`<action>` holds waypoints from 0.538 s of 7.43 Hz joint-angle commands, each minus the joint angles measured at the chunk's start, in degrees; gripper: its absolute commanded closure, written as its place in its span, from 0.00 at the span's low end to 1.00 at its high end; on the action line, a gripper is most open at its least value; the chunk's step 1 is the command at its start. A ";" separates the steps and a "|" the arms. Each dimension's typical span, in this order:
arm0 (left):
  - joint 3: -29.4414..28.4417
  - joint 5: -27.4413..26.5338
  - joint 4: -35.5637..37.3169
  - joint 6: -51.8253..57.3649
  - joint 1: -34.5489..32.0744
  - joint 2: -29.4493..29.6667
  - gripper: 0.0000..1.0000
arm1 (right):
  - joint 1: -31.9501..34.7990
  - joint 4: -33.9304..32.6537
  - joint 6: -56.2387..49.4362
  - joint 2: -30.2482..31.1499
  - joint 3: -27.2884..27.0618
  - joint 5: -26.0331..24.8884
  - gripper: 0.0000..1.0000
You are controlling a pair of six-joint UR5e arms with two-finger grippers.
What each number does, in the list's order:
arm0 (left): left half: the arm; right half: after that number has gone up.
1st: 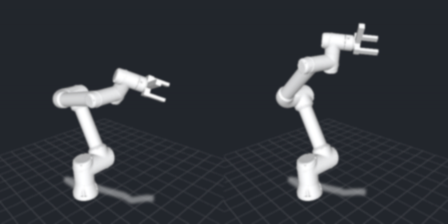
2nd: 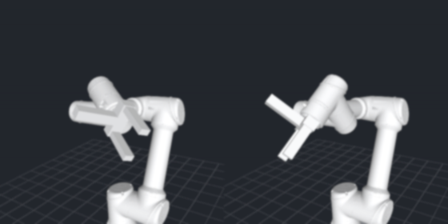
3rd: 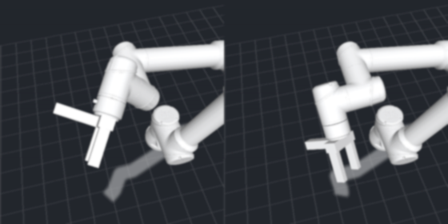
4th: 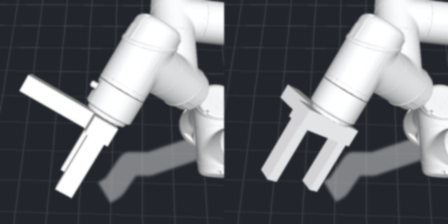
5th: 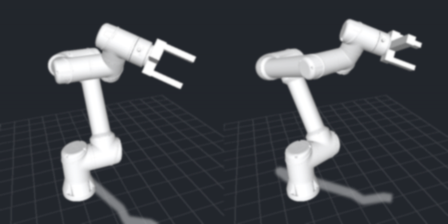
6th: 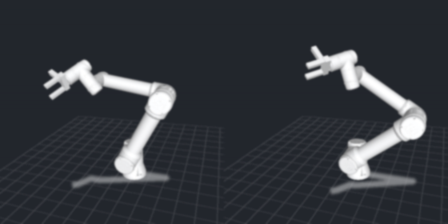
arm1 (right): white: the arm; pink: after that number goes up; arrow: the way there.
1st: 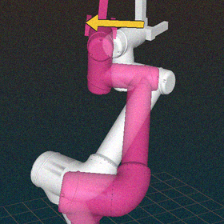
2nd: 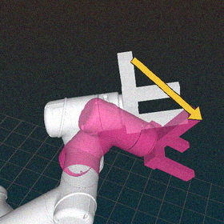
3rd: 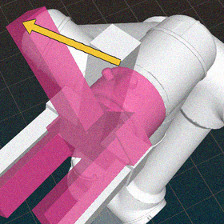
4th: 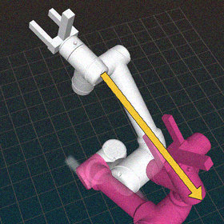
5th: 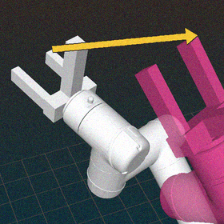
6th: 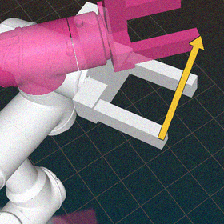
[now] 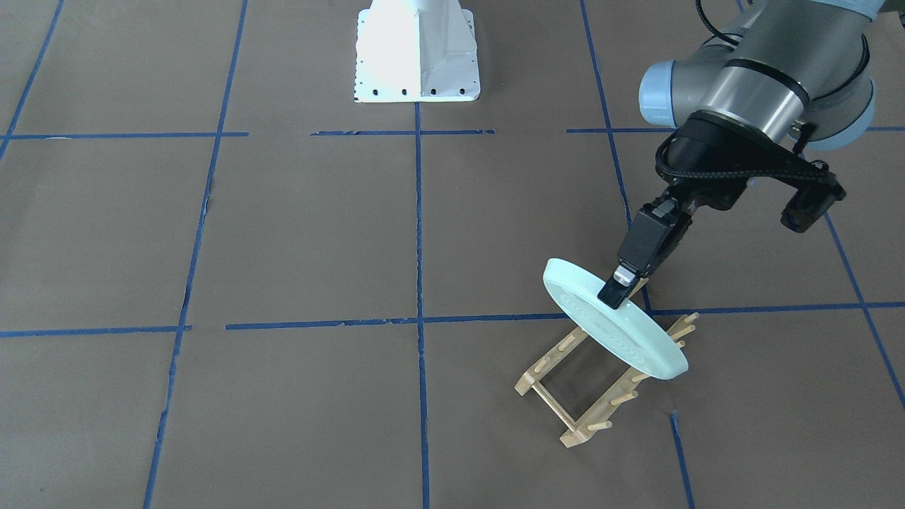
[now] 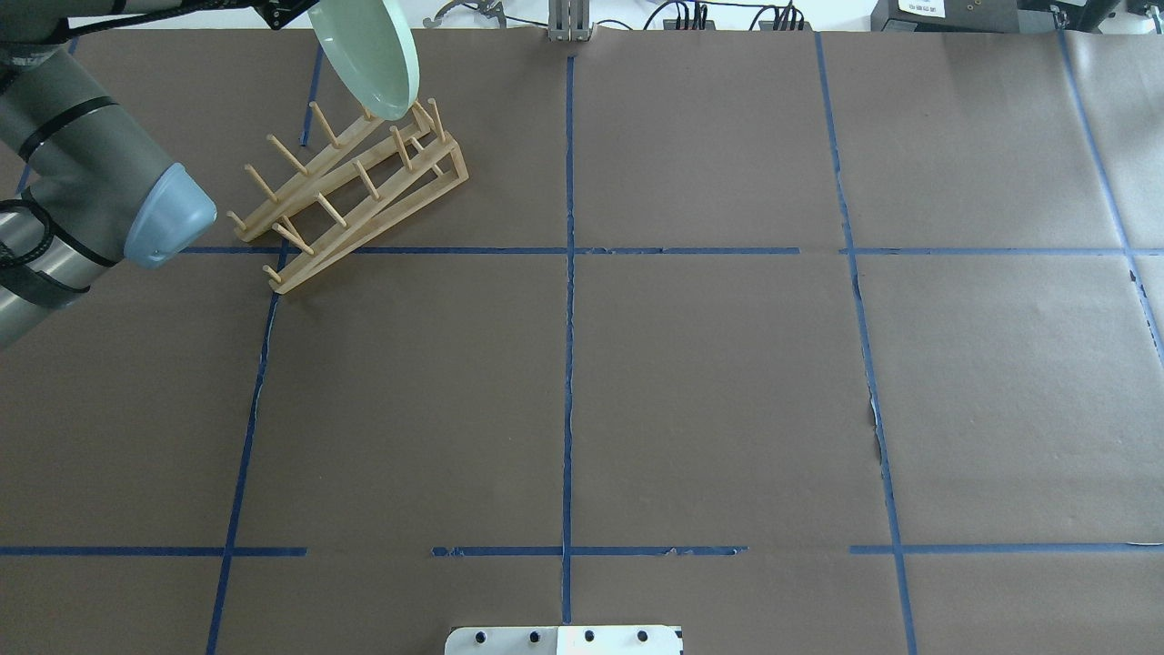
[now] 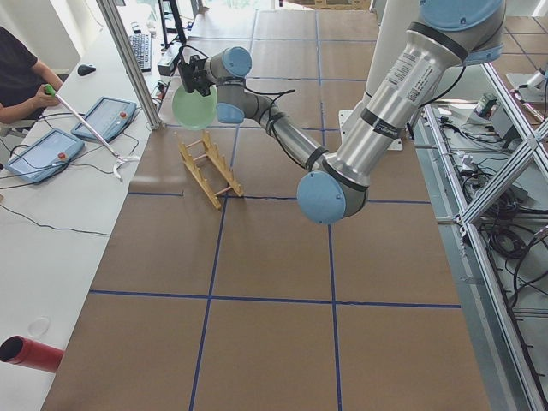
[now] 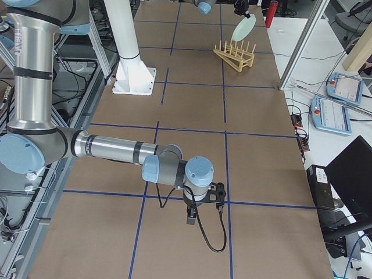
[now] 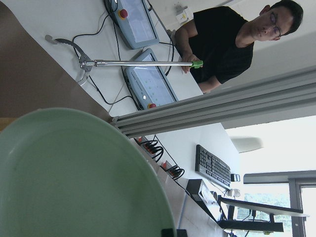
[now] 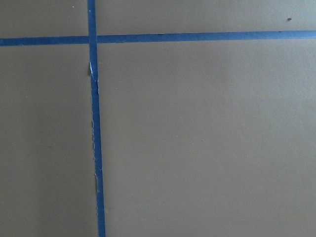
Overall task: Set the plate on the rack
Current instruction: 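Lower the upright plate into the wooden rack's slots with the left gripper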
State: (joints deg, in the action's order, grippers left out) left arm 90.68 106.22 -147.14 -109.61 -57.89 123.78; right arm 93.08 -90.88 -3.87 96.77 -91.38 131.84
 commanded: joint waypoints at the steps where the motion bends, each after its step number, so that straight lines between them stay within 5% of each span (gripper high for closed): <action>1: -6.20 -2.49 -5.87 -1.91 -0.30 1.55 1.00 | 0.00 0.00 0.00 0.00 -0.03 0.00 0.00; 4: -9.03 -3.04 -6.67 -1.66 0.84 3.14 1.00 | 0.00 0.00 0.00 0.00 -0.03 0.00 0.00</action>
State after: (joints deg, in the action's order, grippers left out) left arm 82.59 103.37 -153.34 -111.31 -57.82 126.52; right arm 93.08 -90.88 -3.87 96.77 -91.40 131.84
